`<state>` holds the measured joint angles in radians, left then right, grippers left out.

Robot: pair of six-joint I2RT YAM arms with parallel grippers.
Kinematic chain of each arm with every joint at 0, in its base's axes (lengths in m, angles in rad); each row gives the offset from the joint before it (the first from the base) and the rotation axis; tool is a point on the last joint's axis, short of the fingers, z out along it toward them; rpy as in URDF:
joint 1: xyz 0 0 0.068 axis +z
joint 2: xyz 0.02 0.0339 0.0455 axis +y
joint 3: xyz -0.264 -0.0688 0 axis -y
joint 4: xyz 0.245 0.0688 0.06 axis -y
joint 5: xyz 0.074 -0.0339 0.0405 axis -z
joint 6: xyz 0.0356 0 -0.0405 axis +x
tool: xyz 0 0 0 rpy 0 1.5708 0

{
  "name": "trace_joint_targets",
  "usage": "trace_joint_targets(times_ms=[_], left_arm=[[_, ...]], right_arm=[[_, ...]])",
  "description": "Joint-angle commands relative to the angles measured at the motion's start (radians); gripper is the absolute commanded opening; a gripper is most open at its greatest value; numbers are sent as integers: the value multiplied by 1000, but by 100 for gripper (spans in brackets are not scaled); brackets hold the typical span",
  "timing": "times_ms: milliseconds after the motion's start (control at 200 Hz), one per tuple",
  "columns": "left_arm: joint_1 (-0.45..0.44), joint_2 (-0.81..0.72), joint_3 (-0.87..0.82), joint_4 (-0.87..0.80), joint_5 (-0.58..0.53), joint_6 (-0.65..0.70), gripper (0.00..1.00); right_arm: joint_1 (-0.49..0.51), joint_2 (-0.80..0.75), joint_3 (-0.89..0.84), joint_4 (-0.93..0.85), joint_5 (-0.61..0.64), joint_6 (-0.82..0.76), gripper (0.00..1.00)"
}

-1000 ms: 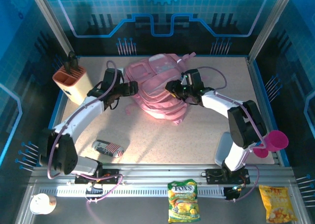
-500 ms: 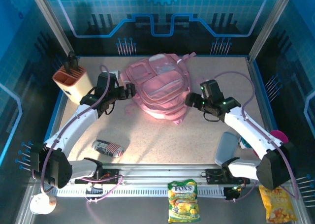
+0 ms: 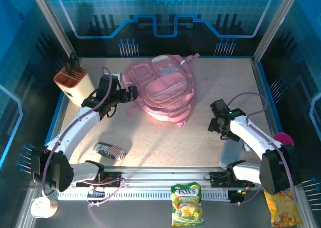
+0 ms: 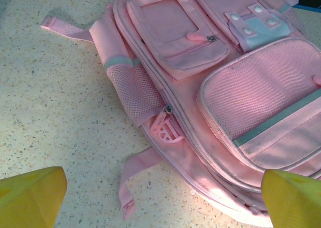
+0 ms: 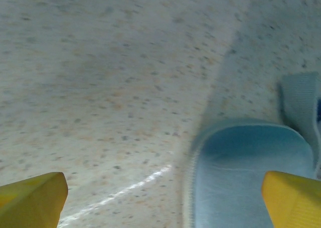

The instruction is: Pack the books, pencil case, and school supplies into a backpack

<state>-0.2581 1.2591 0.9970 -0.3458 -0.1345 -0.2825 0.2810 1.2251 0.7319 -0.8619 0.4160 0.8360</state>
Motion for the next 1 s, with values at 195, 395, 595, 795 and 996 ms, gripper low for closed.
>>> trace_joint_targets(times_ms=[195,395,595,795,996], left_arm=[[10,-11,-7,5,2,10,99],[10,-1,-3,-2,2,9,99],[10,13,0,-2,9,10,99],[10,18,8,-9,11,13,99],[9,21,-1,-9,17,10,99]], right_arm=[[-32,-32,-66,-7,-37,138,100],[-42,-30,-127,108,-118,184,98],[-88,-17,-141,282,-209,144,96],[-109,82,-63,405,-253,103,95],[-123,122,-11,428,-263,28,93]])
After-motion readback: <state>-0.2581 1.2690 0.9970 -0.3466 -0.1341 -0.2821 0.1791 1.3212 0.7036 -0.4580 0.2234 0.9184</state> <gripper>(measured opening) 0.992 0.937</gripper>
